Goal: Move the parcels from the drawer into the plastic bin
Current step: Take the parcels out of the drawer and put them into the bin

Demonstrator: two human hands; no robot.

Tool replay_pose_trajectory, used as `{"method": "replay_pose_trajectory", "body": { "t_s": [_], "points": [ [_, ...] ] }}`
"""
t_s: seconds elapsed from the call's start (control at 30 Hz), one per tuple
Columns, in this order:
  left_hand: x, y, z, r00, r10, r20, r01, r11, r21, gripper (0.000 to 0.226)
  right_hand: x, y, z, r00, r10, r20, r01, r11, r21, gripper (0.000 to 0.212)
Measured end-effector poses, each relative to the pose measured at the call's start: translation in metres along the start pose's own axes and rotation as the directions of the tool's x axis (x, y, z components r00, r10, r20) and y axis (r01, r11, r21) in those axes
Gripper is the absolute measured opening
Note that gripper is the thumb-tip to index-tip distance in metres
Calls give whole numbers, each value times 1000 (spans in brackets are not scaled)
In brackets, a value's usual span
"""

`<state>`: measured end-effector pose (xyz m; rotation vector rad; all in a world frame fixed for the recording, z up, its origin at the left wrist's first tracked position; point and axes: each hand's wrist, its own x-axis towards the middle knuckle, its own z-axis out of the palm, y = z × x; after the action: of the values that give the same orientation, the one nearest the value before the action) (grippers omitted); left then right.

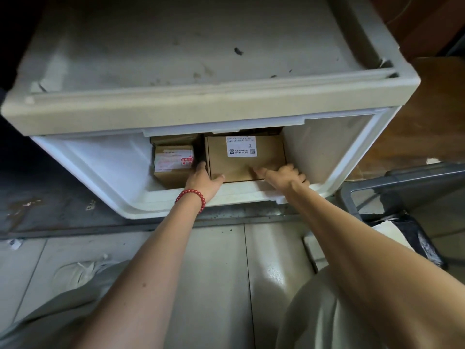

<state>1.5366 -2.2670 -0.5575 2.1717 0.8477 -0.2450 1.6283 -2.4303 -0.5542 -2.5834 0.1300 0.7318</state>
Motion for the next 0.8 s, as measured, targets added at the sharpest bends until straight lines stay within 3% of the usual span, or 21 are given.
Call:
{"method": "replay_pose_trajectory", "body": {
  "t_s": [0.1,0.3,0.43,0.57,0.8],
  "points": [
    [-1,-3,-5,999,5,-40,-6,999,-31,69,-2,1,-1,999,-45,-12,46,997,54,97],
    [-24,-9,-16,963,30,-267,-46,998,-54,70,-20,-1,-3,996,-84,0,83,989,121,90],
    [-48,-16,-26,969,-17,-245,-13,993,-121,70,-38,6,-6,993,-88,81,49,917,397,78],
    [-84,-18,-38,966,6,-257,-11,1000,-19,68,-68,12,-15,987,-135,93,80,892,445,65],
    [-156,-19,-77,946,17,-322,-59,991,-123,56,-133,29,-25,963,-259,74,164,781,602,60]
  ]
}}
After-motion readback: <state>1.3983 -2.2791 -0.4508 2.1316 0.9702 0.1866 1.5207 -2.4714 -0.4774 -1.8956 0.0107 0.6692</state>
